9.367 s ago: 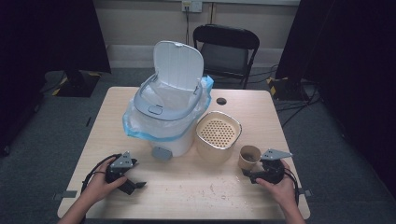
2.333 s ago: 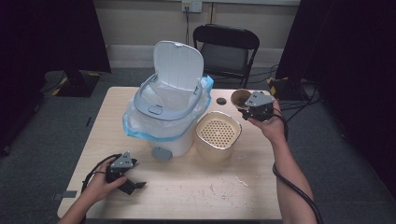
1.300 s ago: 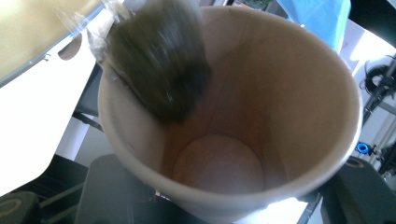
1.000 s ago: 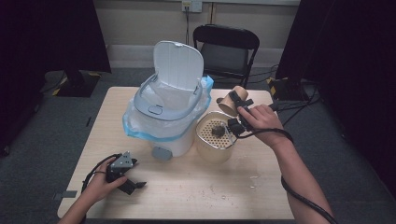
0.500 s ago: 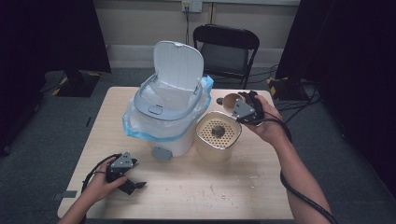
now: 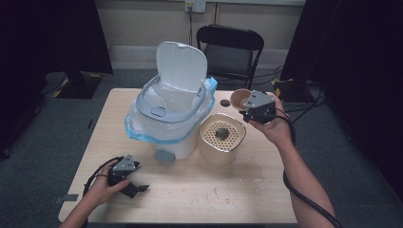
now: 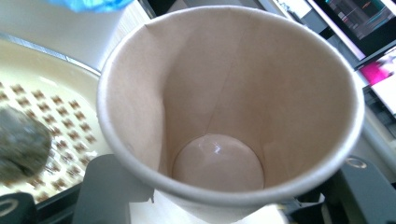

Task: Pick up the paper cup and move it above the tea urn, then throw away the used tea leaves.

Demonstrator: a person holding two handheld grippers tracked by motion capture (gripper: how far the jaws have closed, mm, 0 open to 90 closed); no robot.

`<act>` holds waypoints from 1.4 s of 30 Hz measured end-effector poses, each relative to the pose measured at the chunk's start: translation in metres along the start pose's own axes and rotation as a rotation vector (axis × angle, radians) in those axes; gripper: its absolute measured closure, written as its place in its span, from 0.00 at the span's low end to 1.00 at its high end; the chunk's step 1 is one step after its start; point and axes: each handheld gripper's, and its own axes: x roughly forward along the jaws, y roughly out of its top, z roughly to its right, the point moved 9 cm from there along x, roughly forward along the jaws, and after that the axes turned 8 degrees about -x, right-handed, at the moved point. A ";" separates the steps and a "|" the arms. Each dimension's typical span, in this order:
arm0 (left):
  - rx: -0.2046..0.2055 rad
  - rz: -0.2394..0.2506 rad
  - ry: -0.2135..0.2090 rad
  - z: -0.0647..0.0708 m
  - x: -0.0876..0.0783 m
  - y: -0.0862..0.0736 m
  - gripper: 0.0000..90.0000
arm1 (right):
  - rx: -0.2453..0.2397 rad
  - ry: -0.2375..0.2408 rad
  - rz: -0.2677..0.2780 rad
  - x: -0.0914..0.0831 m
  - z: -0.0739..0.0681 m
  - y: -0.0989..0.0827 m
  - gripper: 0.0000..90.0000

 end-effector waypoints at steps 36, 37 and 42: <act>0.002 0.002 -0.001 0.000 0.000 0.000 0.00 | 0.342 0.158 0.068 -0.004 0.004 0.018 0.43; 0.002 0.002 -0.001 0.000 0.000 0.000 0.00 | 0.344 0.158 0.070 -0.004 0.005 0.020 0.43; 0.008 0.002 0.002 -0.001 0.000 0.000 0.00 | 0.353 0.179 0.078 -0.006 0.007 0.031 0.43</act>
